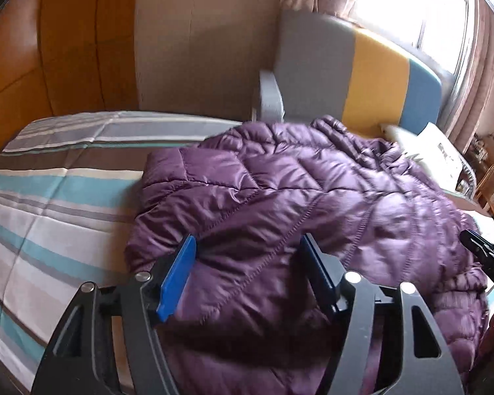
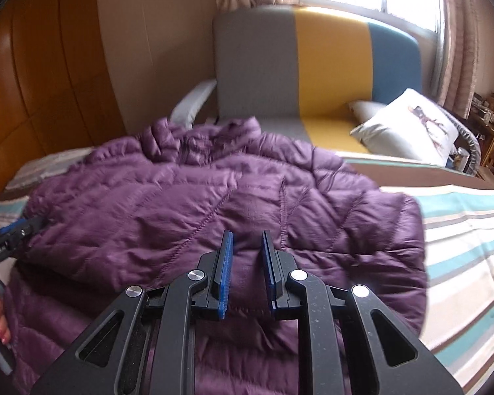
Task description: Fold large clothes
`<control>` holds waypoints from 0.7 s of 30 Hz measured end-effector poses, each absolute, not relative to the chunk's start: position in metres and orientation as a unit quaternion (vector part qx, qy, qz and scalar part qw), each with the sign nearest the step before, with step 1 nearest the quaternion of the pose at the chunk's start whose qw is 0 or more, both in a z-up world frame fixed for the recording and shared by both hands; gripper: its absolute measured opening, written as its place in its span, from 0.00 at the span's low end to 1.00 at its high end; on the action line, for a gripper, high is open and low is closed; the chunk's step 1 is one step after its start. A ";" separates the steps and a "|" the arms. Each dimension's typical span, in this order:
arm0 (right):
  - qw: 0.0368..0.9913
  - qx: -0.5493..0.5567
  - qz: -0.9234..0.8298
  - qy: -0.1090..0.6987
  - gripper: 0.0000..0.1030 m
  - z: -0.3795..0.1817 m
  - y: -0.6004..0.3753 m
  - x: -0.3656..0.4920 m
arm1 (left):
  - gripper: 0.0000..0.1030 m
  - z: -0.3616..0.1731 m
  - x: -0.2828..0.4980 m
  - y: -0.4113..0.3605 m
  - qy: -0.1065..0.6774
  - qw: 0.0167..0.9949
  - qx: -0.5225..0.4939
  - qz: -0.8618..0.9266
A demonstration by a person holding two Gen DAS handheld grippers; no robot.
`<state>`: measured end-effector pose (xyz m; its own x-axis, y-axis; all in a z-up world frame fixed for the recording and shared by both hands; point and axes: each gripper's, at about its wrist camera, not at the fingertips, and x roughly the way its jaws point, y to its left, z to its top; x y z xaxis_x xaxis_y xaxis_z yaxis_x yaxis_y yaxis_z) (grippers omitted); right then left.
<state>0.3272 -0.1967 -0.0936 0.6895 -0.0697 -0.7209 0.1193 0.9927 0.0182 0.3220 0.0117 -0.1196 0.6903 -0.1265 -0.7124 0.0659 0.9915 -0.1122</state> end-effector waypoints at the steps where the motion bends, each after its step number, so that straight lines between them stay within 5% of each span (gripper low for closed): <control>1: 0.916 0.035 -0.052 0.397 0.17 -0.098 -0.197 0.332 | 0.63 -0.123 0.327 0.013 0.394 0.918 -0.032 -0.045; 14: 0.904 0.049 -0.073 0.419 0.17 -0.130 -0.197 0.353 | 0.66 -0.147 0.351 0.029 0.420 0.907 -0.041 -0.014; 16: 0.903 0.053 -0.070 0.420 0.17 -0.125 -0.198 0.350 | 0.71 -0.144 0.348 0.030 0.418 0.907 -0.044 -0.015; 17: 0.904 0.054 -0.068 0.418 0.18 -0.121 -0.200 0.347 | 0.81 -0.141 0.343 0.031 0.415 0.909 -0.041 -0.015; 19: 0.908 0.055 -0.066 0.410 0.29 -0.111 -0.199 0.334 | 0.95 -0.135 0.332 0.031 0.406 0.913 -0.034 -0.007; 21: 0.912 0.056 -0.067 0.401 0.40 -0.103 -0.198 0.322 | 0.96 -0.129 0.316 0.032 0.392 0.920 -0.031 0.001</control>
